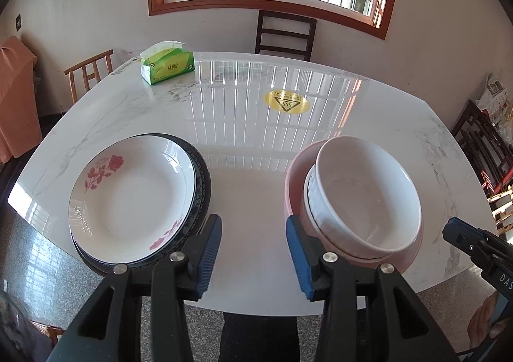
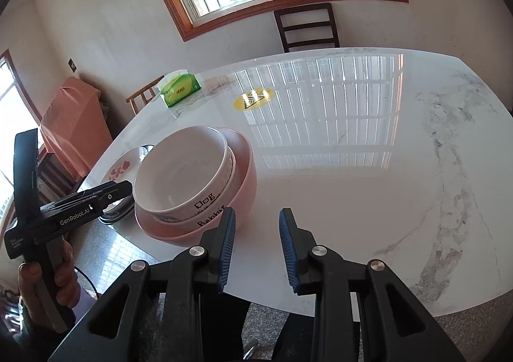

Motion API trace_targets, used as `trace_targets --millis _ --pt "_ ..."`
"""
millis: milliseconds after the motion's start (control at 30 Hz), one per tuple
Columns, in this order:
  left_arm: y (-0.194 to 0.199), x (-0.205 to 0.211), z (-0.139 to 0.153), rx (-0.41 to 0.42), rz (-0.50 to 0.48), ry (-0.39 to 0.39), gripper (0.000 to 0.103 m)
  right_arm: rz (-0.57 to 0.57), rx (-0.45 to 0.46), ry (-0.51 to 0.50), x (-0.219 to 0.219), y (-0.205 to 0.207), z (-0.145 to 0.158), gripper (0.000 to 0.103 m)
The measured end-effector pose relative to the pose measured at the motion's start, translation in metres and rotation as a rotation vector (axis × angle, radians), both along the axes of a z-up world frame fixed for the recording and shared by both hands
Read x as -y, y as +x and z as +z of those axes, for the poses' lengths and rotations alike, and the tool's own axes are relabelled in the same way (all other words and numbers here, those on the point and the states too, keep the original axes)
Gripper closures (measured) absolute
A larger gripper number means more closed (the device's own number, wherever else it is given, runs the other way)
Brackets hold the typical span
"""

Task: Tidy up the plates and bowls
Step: 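Lift both open grippers and move them to the rim of the bowl stack, then close both grippers on the pink bowl's rim, gripping the whole bowl stack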

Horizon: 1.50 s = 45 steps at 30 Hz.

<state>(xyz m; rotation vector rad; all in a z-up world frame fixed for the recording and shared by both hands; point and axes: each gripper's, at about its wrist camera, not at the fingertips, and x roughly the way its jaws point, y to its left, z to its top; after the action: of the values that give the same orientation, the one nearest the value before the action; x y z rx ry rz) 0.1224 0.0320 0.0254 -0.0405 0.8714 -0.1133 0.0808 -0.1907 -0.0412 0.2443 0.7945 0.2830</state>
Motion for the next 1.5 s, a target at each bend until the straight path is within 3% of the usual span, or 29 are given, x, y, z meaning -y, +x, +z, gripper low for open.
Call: trace_targets --millis 567,1100,1267,1500 --pt "0.013 0.002 -0.010 0.011 -0.005 0.044 0.059 0.000 -0.037 -0.016 -0.011 0.019 -0.002 0.063" --pt "0.029 0.000 -0.011 -0.037 -0.023 0.054 0.054 0.011 -0.074 -0.069 -0.017 0.041 -0.003 0.063" --pt "0.036 0.001 -0.012 -0.079 -0.033 0.060 0.054 0.022 -0.120 -0.087 -0.017 0.055 -0.008 0.063" --pt "0.048 0.012 -0.008 -0.147 -0.097 0.168 0.053 0.089 -0.255 -0.132 -0.022 0.086 -0.014 0.063"
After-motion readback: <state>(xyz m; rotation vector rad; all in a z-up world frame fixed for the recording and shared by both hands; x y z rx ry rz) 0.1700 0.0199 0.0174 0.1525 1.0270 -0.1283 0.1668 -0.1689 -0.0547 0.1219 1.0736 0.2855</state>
